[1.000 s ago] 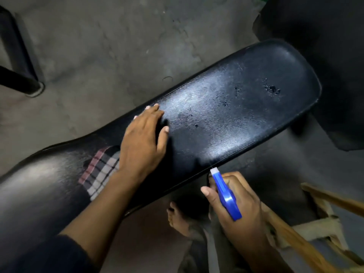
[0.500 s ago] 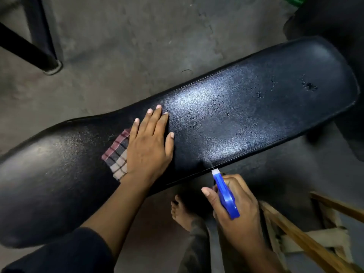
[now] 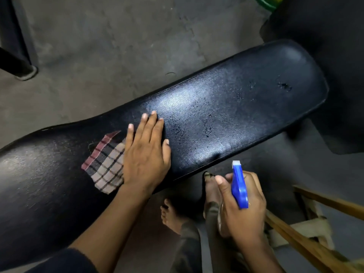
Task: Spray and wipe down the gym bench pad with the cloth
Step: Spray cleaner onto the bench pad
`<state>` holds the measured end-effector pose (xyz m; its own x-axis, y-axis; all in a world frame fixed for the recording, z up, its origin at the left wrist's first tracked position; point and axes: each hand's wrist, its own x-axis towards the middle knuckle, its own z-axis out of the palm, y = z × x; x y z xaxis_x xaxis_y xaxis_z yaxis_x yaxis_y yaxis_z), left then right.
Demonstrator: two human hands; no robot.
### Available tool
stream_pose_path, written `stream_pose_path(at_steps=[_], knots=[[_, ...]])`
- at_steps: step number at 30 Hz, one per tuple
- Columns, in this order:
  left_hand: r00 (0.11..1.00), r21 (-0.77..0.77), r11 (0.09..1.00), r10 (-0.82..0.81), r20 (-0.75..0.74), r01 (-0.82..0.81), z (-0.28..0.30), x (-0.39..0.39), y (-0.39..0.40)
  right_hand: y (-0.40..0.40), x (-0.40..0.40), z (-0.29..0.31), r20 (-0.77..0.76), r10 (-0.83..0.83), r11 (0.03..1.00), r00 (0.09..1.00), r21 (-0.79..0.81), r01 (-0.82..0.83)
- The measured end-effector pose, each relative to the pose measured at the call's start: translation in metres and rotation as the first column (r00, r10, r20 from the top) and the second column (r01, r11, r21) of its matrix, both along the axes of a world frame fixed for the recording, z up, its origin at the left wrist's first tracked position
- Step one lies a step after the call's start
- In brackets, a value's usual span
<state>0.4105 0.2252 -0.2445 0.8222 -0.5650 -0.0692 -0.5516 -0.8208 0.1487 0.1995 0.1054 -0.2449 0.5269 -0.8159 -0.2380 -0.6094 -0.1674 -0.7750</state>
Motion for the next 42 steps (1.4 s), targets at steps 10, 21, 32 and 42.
stream_pose_path(at_steps=[10, 21, 32, 42], knots=[[1.000, -0.026, 0.999, 0.022, 0.014, -0.022, -0.013, -0.016, -0.008, -0.024, -0.010, 0.003, 0.065, -0.141, 0.990, 0.988, 0.029, 0.139], [0.999, -0.038, 0.999, 0.018, -0.035, -0.020, -0.009, -0.017, -0.004, 0.004, 0.017, 0.009, 0.107, 0.102, 0.994, 0.989, 0.026, -0.105], [0.968, -0.139, 0.988, 0.036, -0.249, -0.073, 0.011, -0.015, 0.000, 0.027, 0.050, 0.019, 0.110, 0.225, 0.974, 0.968, -0.004, -0.226], [0.919, -0.010, 0.955, 0.282, -0.274, -0.296, 0.043, 0.008, 0.088, 0.049, 0.087, 0.074, 0.272, 0.337, 0.941, 0.901, -0.056, -0.334]])
